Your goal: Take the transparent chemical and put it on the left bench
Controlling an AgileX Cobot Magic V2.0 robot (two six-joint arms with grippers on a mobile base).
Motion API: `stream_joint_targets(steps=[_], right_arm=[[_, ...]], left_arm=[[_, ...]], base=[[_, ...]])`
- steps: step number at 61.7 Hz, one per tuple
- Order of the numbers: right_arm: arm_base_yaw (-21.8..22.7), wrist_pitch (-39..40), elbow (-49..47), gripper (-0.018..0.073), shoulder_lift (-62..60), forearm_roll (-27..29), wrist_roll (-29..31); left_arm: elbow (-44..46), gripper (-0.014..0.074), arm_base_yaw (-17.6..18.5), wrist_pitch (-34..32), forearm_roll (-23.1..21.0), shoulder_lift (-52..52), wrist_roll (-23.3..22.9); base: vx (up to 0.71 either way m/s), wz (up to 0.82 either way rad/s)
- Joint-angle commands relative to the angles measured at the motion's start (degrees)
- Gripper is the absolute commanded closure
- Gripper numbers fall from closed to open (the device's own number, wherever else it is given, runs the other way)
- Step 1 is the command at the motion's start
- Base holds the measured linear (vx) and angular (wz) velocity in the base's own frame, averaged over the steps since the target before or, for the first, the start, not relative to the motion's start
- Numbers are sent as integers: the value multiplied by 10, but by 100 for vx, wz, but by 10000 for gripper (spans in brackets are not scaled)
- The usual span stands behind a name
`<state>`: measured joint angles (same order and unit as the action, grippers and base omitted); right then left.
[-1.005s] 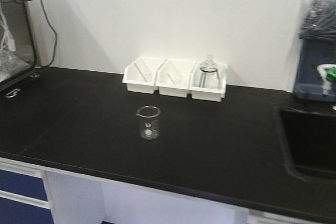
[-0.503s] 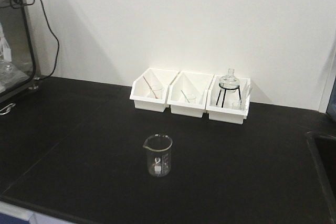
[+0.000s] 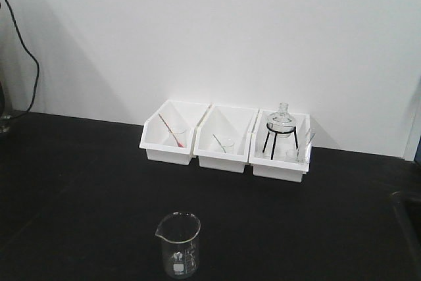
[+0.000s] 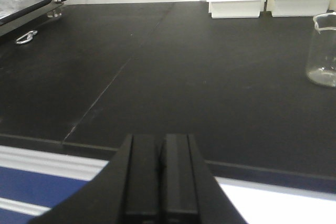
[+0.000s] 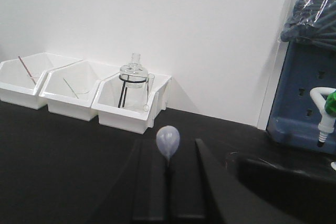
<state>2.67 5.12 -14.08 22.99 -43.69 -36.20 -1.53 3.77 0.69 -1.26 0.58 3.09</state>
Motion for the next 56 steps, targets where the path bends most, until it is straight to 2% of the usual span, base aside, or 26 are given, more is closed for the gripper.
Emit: stream_joint_targets(steps=[1,56], right_arm=[[3,33,-17,564,3,1,-1],[3,42,-17,564,4,1,-1]], left_arm=[[-9,600,1,-45,0,11,-4],[-9,600,1,-45,0,11,-4]], base=[[21,-6],[8,-5]])
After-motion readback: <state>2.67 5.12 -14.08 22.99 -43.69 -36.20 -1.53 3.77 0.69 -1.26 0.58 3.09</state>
